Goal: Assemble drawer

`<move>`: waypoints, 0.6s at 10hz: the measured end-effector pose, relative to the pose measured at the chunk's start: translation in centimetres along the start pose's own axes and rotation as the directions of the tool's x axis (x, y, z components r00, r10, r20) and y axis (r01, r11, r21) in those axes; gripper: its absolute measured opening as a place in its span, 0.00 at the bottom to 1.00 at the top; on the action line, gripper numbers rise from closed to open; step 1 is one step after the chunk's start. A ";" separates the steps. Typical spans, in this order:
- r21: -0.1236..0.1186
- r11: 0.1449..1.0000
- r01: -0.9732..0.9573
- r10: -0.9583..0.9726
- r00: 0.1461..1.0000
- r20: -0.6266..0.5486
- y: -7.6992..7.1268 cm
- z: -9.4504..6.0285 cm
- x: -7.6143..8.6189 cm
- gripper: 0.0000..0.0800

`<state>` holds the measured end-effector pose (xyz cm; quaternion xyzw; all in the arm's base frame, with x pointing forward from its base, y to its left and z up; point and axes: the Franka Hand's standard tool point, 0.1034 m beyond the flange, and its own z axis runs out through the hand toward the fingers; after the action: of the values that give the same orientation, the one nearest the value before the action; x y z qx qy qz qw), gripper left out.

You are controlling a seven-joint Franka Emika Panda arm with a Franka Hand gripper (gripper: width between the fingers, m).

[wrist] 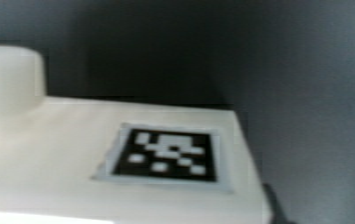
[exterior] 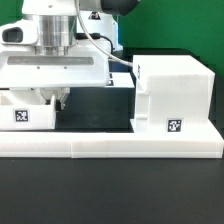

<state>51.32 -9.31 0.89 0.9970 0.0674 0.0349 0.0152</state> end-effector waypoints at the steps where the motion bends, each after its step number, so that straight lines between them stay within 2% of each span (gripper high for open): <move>1: 0.000 1.000 0.000 0.000 1.000 0.000 0.0 0.0 0.0 0.05; 6: 0.000 1.000 0.000 0.000 1.000 0.000 0.0 0.0 0.0 0.05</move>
Offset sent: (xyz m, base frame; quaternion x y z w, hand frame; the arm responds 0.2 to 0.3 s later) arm 0.0000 0.0000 0.0000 0.0000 0.0000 0.0000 1.0000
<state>51.32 -9.34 0.89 0.9970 0.0673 0.0350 0.0154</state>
